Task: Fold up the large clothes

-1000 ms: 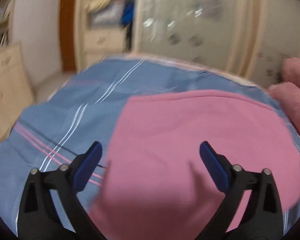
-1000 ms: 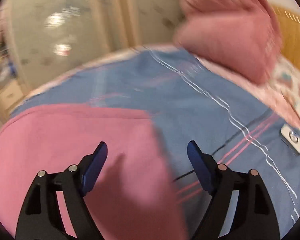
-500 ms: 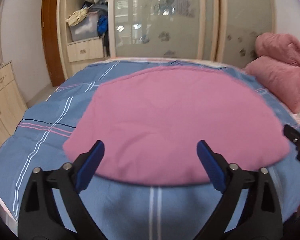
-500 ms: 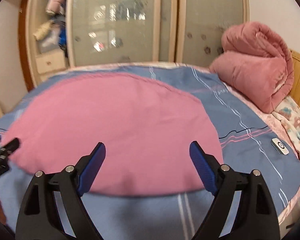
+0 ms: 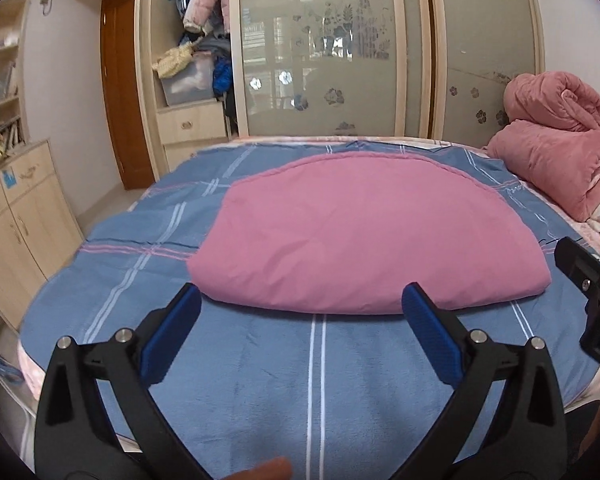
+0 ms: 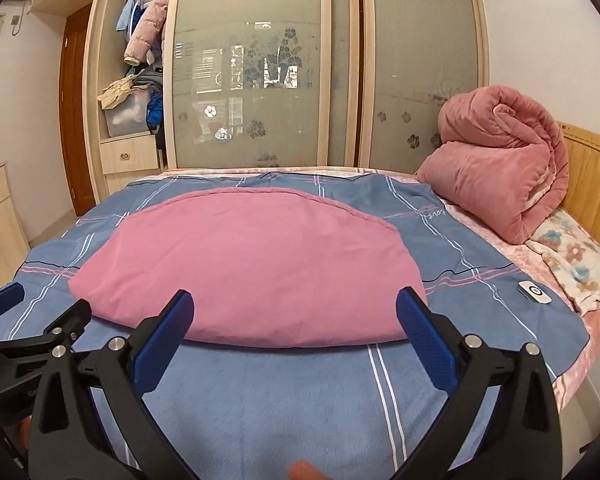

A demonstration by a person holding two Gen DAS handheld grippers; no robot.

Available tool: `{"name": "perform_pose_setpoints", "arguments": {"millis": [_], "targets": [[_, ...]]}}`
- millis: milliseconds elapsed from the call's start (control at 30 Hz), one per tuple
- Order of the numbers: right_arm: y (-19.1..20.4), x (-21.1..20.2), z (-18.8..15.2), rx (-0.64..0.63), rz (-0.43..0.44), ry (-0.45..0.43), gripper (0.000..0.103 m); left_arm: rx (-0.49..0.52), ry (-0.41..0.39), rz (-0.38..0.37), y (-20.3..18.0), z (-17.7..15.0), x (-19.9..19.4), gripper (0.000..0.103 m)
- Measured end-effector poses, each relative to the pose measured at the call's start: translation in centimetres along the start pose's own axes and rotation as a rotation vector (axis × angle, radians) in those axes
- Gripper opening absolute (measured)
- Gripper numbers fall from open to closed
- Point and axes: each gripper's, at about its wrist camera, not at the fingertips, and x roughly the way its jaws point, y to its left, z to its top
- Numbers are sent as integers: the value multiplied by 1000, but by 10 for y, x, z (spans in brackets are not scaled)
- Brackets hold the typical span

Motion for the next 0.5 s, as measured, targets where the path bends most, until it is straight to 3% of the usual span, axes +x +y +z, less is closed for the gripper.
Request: {"name": "perform_pose_setpoints", "arguments": {"millis": [500], "targets": [[1, -7, -4, 14, -4, -1, 101, -2, -10, -34, -5, -2, -17, 101]]}}
